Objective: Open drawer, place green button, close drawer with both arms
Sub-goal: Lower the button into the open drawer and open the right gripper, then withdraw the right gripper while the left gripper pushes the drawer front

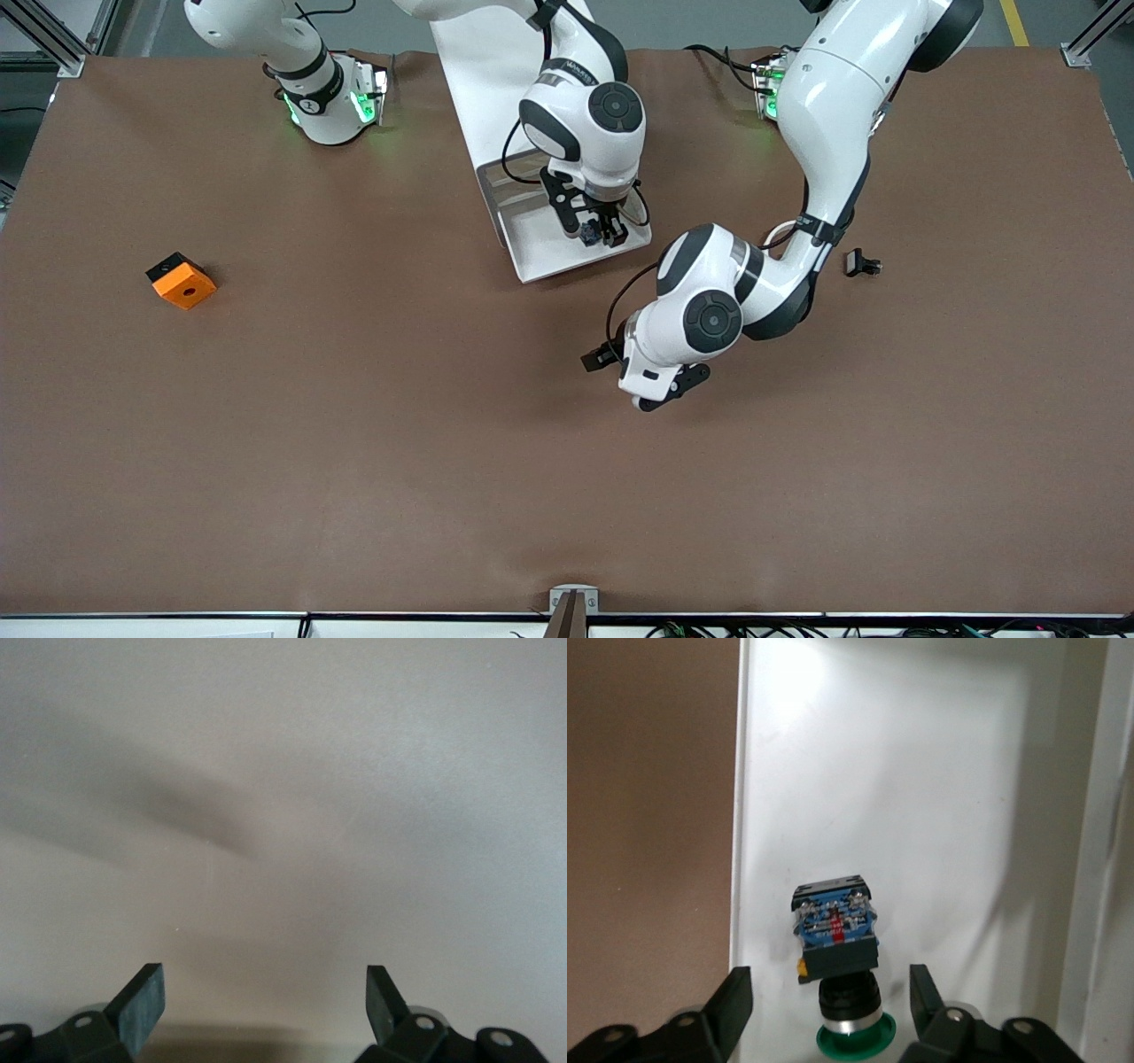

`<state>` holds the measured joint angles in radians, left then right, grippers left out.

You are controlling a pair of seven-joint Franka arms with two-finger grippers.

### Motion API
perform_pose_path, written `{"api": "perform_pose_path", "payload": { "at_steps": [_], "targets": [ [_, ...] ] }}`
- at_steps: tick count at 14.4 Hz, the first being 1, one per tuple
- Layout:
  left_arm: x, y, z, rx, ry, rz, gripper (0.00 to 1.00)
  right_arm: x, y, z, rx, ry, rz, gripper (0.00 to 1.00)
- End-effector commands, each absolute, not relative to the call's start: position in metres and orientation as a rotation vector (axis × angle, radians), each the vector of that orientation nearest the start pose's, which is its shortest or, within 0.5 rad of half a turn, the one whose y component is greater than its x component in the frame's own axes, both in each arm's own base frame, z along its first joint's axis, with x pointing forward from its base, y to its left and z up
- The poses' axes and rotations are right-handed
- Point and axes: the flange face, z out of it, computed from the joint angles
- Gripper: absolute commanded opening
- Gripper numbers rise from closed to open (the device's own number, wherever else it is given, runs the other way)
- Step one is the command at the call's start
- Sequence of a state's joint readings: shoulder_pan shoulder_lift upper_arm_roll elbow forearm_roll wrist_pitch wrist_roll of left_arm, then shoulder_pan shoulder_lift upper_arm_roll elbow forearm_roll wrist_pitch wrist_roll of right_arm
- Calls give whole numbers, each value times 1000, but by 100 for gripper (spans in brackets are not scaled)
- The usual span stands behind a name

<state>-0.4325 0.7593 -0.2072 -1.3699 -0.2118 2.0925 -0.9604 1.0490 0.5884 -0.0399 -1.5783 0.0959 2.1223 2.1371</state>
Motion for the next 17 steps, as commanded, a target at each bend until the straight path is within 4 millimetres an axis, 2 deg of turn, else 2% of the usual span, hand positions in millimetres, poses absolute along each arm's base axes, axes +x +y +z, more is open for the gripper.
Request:
{"api": "perform_pose_path", "payload": {
  "at_steps": [1,3,5,7,10,11,13,15,17],
  "targets": [
    [587,-422,270,-3232,-713,337,100,369,595,307,-2631,1767,112,100],
    [581,-428,268,-3229,-691,339,100,380,588,323,-2730,1670,131,100],
    [573,-428,259,-3224,-668,343,100,395,577,349,-2861,1498,188,100],
    [559,-432,255,-3217,-631,355,100,413,554,386,-2964,1261,221,100],
    [538,-443,255,-3219,-581,359,100,426,519,430,-3121,799,274,100],
    [534,-445,254,-3218,-573,363,100,436,503,443,-3146,693,284,100],
    [516,-456,254,-3218,-525,361,100,468,456,466,-3166,589,316,100],
    [505,-458,251,-3207,-506,374,100,505,390,505,-3160,437,355,100],
    [492,-468,247,-3201,-467,384,100,532,329,529,-3151,345,383,100]
  ]
}}
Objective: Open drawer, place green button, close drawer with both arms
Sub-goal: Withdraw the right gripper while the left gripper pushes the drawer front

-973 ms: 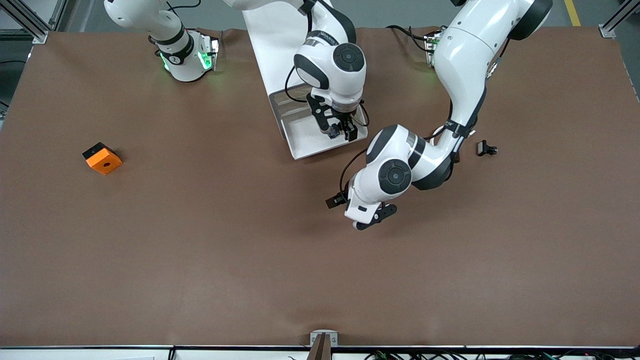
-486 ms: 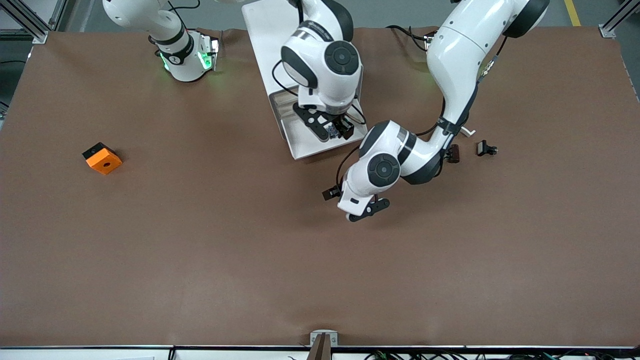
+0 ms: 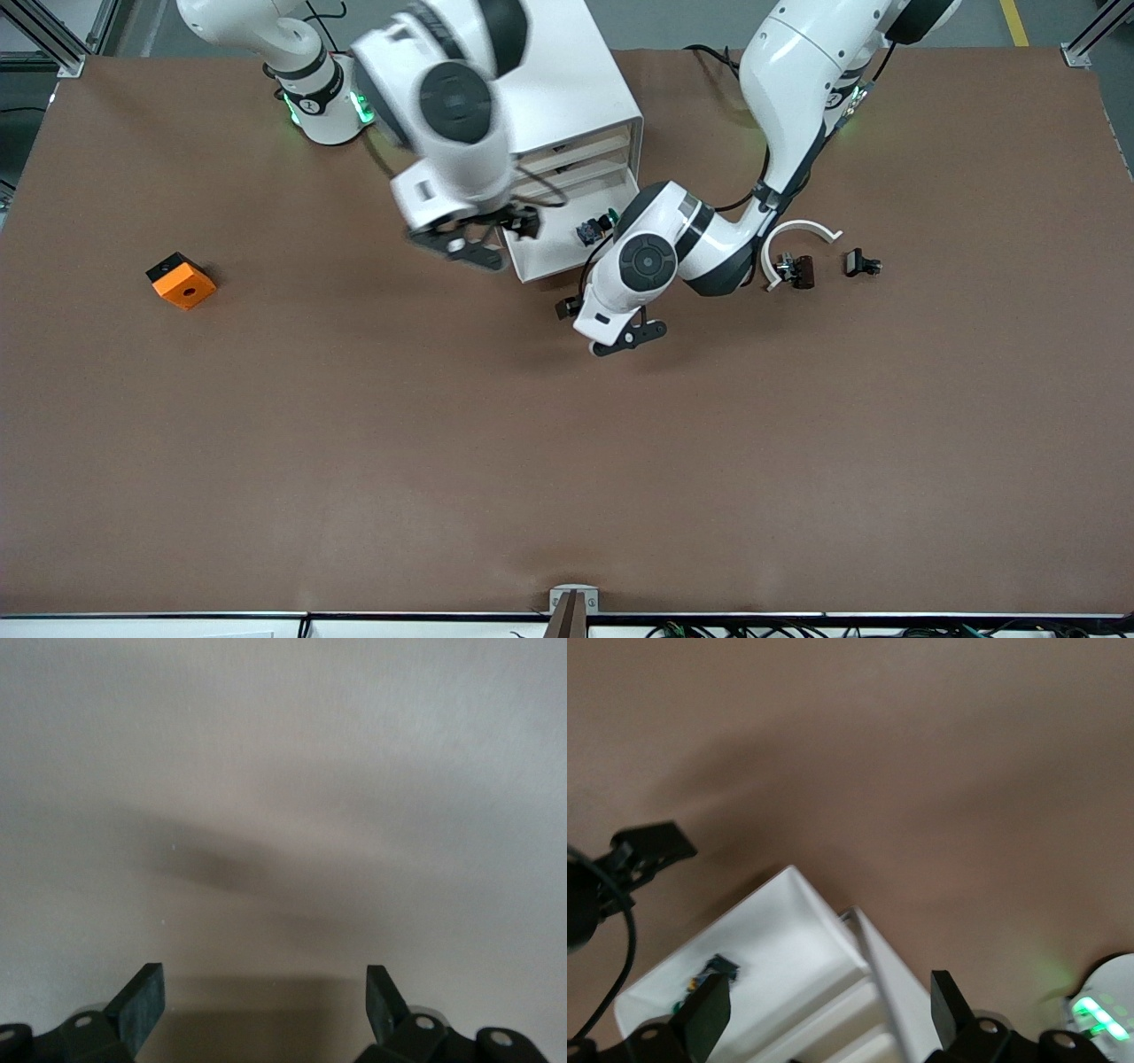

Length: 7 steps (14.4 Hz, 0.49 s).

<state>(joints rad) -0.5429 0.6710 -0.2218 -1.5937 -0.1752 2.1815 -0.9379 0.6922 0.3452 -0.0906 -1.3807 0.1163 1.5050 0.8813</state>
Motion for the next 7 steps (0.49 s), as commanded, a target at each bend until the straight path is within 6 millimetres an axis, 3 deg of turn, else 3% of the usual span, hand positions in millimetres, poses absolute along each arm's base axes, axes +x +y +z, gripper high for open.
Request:
{"api": "perform_pose_path", "payload": {
  "at_steps": [1,3,7],
  "targets": [
    [489,-471,246,-3200,-460,387,100,541,302,542,-3141,278,358,100],
    [475,-480,242,-3189,-427,399,100,560,242,550,-3149,217,388,100],
    [463,-484,243,-3177,-415,408,100,583,152,559,-3142,69,387,100]
  ]
}}
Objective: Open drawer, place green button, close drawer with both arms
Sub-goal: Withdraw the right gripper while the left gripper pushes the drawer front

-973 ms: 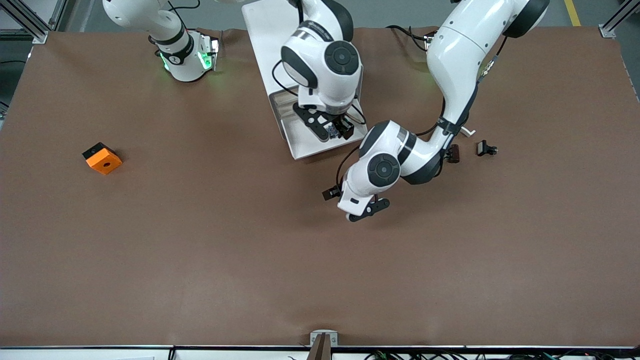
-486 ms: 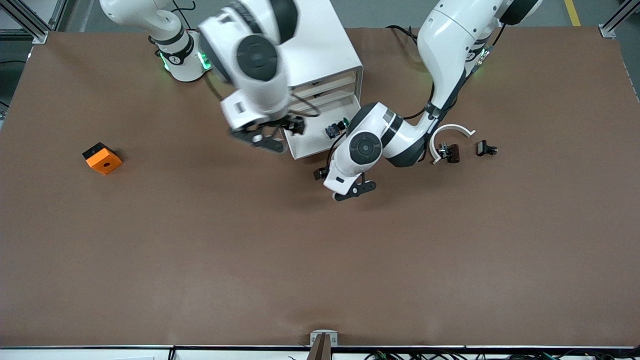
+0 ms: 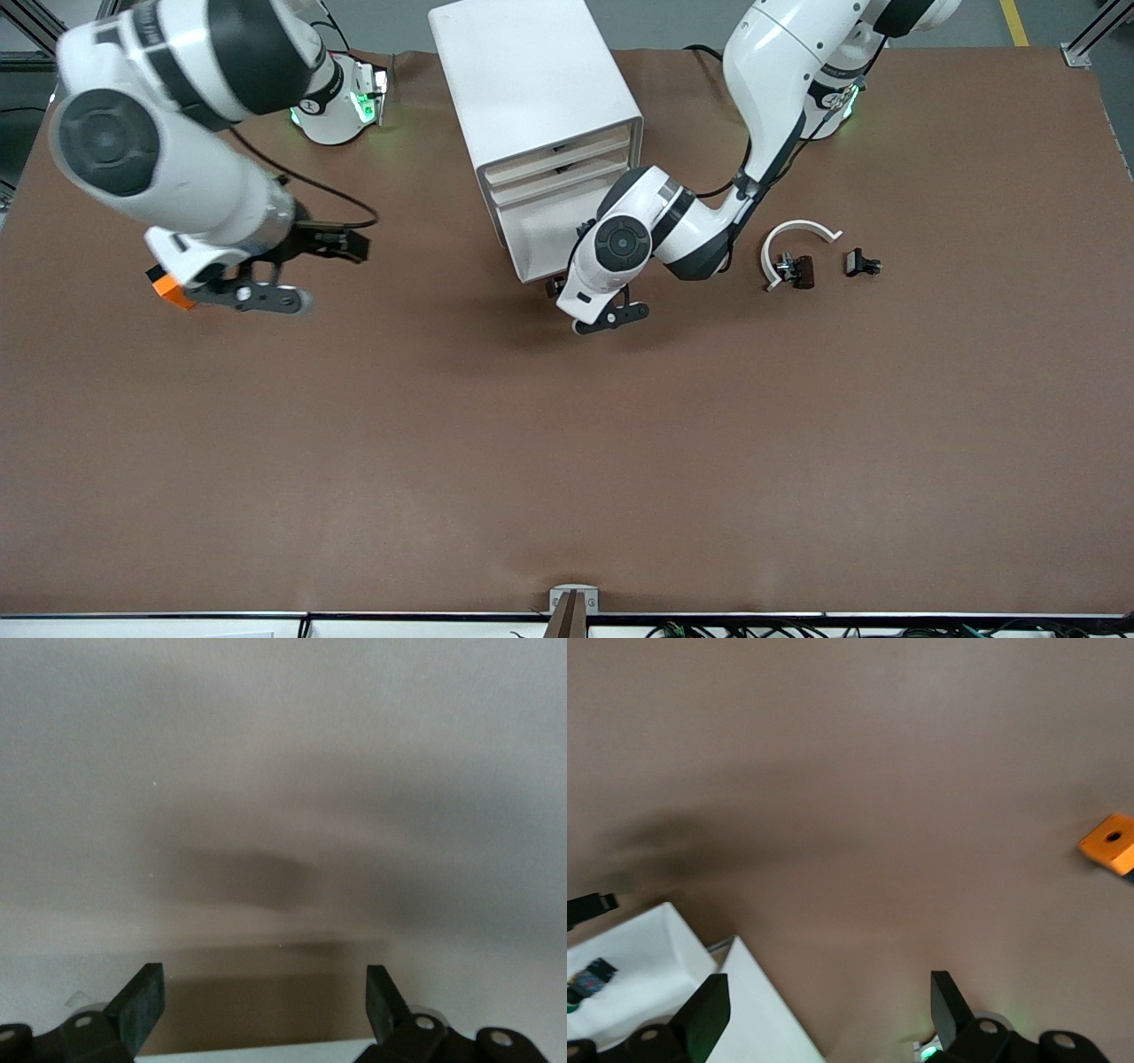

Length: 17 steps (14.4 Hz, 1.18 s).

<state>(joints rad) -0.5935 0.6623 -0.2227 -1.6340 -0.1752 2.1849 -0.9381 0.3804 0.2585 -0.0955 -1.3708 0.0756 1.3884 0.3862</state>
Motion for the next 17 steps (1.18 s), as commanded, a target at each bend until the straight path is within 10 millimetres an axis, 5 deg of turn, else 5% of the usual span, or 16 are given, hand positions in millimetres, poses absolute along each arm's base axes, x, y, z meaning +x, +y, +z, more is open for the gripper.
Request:
{"api": "perform_pose_path", "payload": {
  "at_steps": [1,9,17],
  "targets": [
    [456,-488,242,-3172,-401,413,100,588,128,557,-3140,21,411,100],
    [425,-510,239,-3153,-362,459,100,596,-29,569,-3152,-113,415,100],
    [399,-527,238,-3124,-398,533,100,596,-55,568,-3156,-25,414,100]
  ]
}}
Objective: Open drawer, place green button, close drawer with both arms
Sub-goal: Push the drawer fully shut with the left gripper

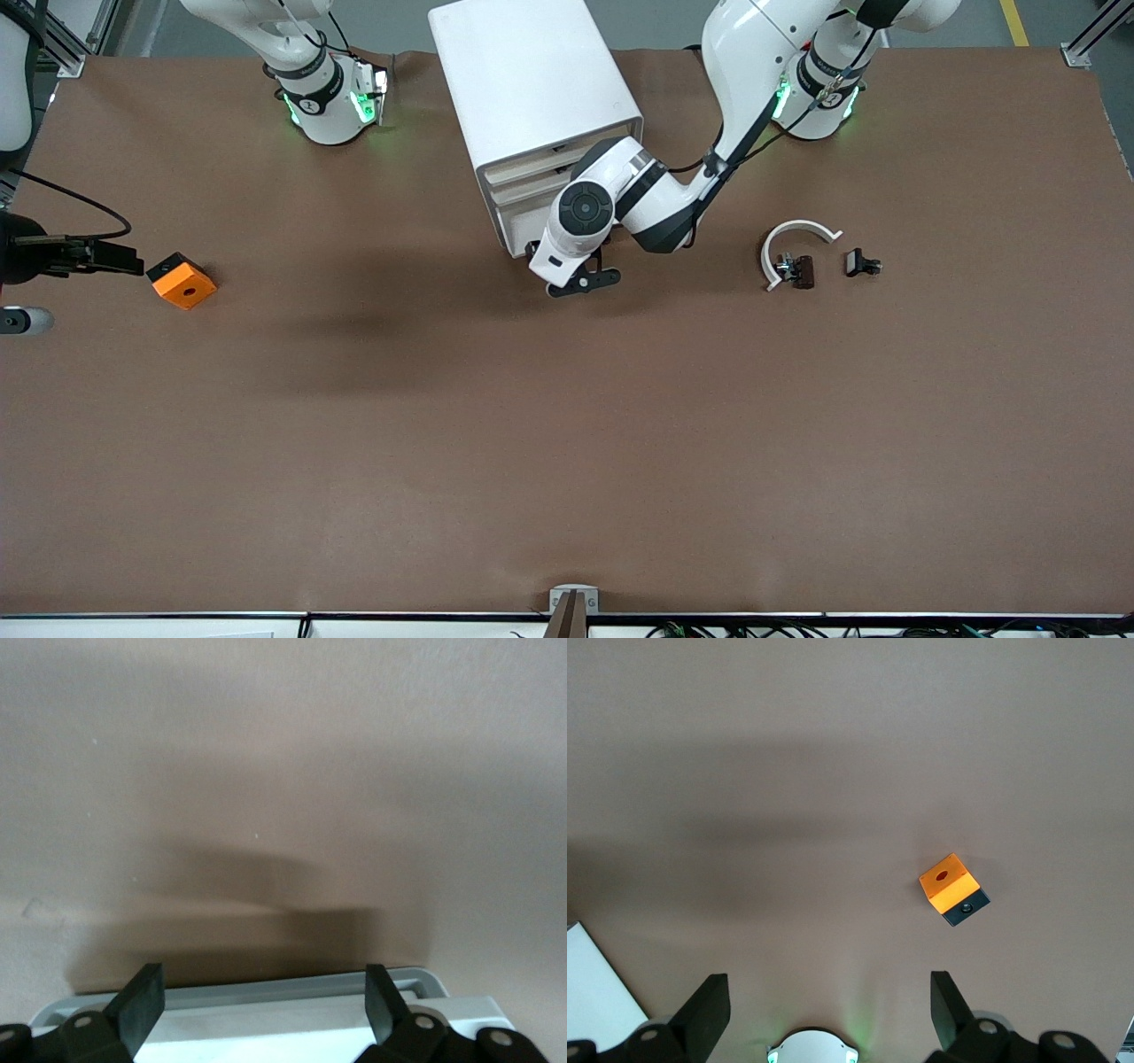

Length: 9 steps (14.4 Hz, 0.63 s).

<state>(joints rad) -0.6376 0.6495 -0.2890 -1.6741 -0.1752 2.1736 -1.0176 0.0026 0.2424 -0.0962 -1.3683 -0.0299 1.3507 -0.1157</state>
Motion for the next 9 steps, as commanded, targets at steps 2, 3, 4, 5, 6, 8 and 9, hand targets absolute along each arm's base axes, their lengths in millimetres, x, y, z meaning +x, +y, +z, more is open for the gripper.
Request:
{"api": "perform_pose_path", "payload": {
  "at_steps": [2,3,4,5,6,8,9],
  "targets": [
    [396,-527,234,-3110,-420,552,100,597,-56,577,-3160,-18,380,100],
    [391,-530,234,-3111,-411,569,100,597,-56,585,-3164,-15,356,100],
    [388,-531,233,-3109,-424,595,100,598,-56,591,-3168,-15,335,100],
    [387,-533,233,-3110,-444,621,100,598,-58,597,-3170,-13,313,100],
    [387,-533,234,-3110,-461,641,100,598,-58,603,-3172,-12,296,100],
    [384,-535,232,-3104,-488,681,100,595,-55,613,-3174,-19,269,100],
    [382,-535,230,-3094,-496,707,100,592,-54,618,-3172,-14,273,100]
  ]
}}
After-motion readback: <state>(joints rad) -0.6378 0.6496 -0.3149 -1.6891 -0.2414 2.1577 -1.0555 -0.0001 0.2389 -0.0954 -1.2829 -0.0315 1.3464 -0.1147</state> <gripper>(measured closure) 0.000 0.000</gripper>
